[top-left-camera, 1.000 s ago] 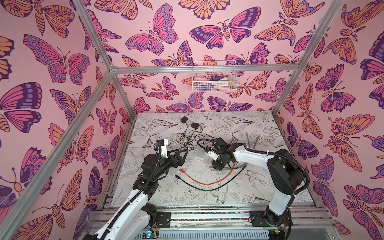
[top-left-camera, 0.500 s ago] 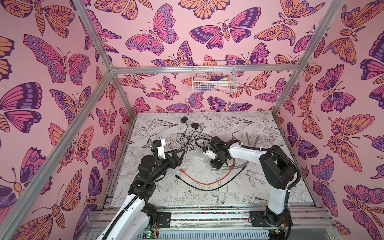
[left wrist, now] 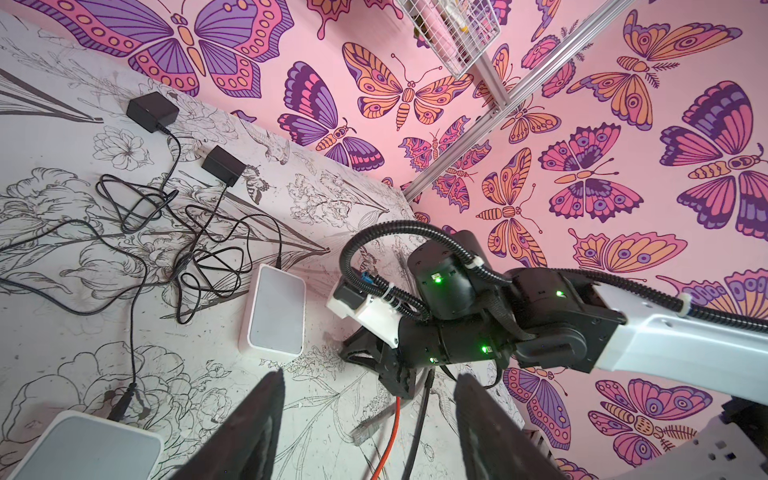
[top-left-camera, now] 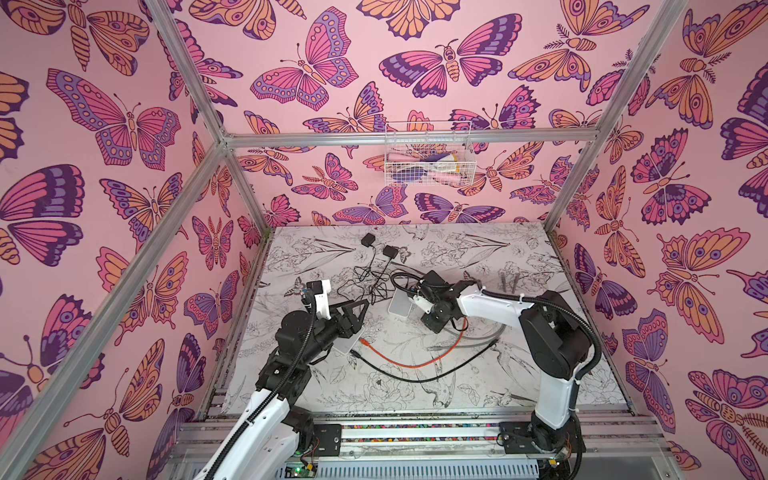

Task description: Insert the plug into the switch port

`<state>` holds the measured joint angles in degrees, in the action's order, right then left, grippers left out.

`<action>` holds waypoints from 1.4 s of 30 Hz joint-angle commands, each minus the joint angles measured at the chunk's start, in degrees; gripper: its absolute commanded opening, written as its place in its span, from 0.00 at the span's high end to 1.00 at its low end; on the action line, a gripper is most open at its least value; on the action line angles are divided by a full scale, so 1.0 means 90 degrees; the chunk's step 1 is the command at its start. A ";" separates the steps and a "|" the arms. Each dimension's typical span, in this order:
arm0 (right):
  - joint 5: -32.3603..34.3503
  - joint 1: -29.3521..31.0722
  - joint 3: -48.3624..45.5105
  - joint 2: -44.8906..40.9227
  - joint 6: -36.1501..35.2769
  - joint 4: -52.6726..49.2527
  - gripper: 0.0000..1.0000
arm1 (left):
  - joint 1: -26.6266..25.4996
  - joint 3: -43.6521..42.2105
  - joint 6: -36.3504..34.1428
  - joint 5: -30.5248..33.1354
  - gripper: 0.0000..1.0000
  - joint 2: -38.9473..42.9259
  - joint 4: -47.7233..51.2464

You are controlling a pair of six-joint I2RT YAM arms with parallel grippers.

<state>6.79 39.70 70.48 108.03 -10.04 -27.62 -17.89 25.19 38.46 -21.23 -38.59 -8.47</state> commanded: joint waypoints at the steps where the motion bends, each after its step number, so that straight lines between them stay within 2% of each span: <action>1: 0.1022 -0.0168 -0.0014 -0.0959 -0.0184 0.0844 1.00 | 0.0024 0.0031 -0.0026 -0.0235 0.33 0.0052 -0.0104; 5: 0.1750 -0.0320 0.0036 -0.2171 -0.0642 0.1514 1.00 | -0.0014 -0.0047 -0.0020 -0.0228 0.34 0.0318 -0.0126; 9: 0.2002 -0.0320 -0.0443 -0.3235 -0.1008 0.2555 1.00 | -0.0053 -0.0161 -0.0020 -0.0104 0.33 0.0576 -0.0223; 16: 0.1247 -0.0310 -0.2218 -0.3968 -0.0872 0.3674 1.00 | -0.0239 -0.0281 0.0092 -0.0261 0.38 0.0150 -0.0706; 20: 0.0665 -0.0307 -0.2833 -0.4416 -0.0577 0.3952 1.00 | -0.0610 -0.0326 -0.0056 -0.0393 0.39 -0.0265 -0.1147; 28: -0.0417 -0.0314 -0.3383 -0.5148 -0.0381 0.3801 1.00 | -0.1425 -0.0355 -0.0200 -0.0603 0.39 -0.1190 -0.2529; 34: -0.1561 -0.0313 -0.3553 -0.5554 -0.0072 0.3521 1.00 | -0.1948 -0.0072 -0.0227 -0.0813 0.42 -0.2138 -0.3334; 42: -0.2302 -0.0309 -0.3592 -0.5760 0.0162 0.3251 1.00 | -0.2450 0.0499 -0.0342 -0.0814 0.47 -0.3118 -0.3929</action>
<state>-9.23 36.84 38.17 57.21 -10.22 2.68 -39.09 27.49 36.88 -27.29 -65.08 -38.46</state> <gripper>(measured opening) 0.122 0.534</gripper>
